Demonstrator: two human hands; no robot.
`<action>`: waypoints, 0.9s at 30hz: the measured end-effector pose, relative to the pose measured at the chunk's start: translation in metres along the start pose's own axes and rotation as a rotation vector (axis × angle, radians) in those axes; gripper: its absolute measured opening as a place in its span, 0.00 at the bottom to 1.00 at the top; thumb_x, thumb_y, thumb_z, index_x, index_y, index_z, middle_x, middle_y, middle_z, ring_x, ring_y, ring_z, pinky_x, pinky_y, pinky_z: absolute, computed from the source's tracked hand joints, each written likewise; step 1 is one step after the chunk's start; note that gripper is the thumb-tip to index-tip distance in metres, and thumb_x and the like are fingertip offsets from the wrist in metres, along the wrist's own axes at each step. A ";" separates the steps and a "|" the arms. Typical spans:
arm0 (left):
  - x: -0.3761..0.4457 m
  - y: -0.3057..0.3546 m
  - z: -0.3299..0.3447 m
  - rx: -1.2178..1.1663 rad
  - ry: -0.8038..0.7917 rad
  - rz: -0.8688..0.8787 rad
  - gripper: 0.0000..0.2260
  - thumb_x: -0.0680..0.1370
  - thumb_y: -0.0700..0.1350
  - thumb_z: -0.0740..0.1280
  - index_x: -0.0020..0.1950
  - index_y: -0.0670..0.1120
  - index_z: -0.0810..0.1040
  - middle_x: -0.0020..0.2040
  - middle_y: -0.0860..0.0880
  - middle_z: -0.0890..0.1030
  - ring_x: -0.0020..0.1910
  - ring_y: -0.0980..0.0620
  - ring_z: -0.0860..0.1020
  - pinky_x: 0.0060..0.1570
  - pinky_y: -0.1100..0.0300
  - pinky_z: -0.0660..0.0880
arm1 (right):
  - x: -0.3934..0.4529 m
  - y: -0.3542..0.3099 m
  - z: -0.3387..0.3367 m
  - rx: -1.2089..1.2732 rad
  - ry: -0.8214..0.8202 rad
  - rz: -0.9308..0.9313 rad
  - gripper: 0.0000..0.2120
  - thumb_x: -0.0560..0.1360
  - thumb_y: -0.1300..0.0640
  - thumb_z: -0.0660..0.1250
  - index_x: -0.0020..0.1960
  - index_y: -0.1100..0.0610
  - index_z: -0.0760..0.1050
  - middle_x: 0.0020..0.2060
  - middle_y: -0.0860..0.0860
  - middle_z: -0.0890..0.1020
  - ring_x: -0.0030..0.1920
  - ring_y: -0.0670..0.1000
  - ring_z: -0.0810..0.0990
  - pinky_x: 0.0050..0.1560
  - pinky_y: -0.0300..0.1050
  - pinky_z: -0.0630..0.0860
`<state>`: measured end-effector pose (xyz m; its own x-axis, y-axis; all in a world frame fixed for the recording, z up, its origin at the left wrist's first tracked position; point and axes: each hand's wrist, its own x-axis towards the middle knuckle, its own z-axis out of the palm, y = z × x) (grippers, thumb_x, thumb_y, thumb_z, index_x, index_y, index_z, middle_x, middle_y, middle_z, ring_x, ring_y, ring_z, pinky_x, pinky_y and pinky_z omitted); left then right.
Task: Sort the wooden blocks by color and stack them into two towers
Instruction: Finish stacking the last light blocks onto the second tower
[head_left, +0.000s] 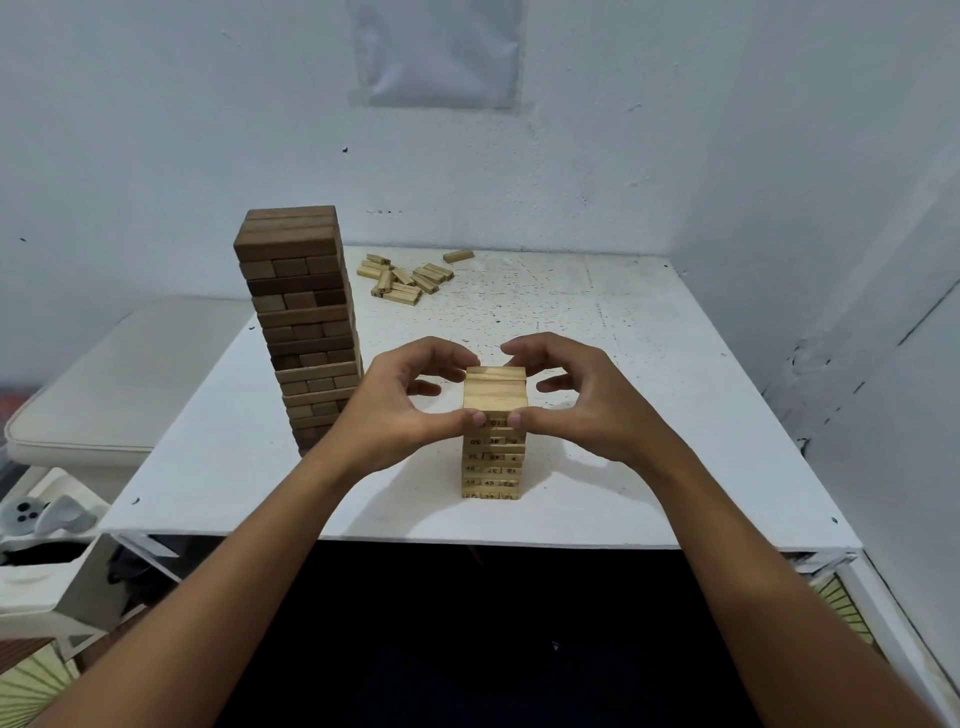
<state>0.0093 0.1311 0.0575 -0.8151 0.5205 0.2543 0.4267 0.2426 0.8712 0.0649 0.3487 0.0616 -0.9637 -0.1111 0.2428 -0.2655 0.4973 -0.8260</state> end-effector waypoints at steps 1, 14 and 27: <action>0.000 0.000 0.000 0.001 0.000 0.000 0.23 0.62 0.57 0.75 0.55 0.53 0.79 0.53 0.56 0.82 0.56 0.55 0.79 0.55 0.52 0.78 | 0.000 0.000 0.000 0.002 0.000 -0.001 0.27 0.63 0.52 0.75 0.61 0.44 0.75 0.53 0.42 0.81 0.58 0.45 0.77 0.57 0.48 0.77; 0.000 0.000 0.000 0.013 -0.003 -0.003 0.24 0.62 0.57 0.75 0.56 0.53 0.79 0.54 0.57 0.82 0.57 0.56 0.79 0.54 0.54 0.78 | -0.001 0.001 -0.001 -0.001 0.000 0.003 0.26 0.64 0.50 0.75 0.61 0.42 0.74 0.53 0.40 0.80 0.58 0.44 0.77 0.57 0.47 0.77; -0.002 0.003 0.001 0.012 0.005 0.000 0.25 0.63 0.59 0.75 0.57 0.53 0.79 0.55 0.57 0.81 0.58 0.56 0.78 0.56 0.53 0.78 | -0.002 -0.001 -0.003 0.026 -0.001 0.009 0.25 0.65 0.49 0.74 0.62 0.43 0.75 0.54 0.41 0.80 0.57 0.44 0.78 0.58 0.48 0.77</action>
<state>0.0123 0.1318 0.0591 -0.8172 0.5161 0.2566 0.4314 0.2524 0.8661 0.0675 0.3511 0.0635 -0.9661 -0.1079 0.2347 -0.2575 0.4762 -0.8408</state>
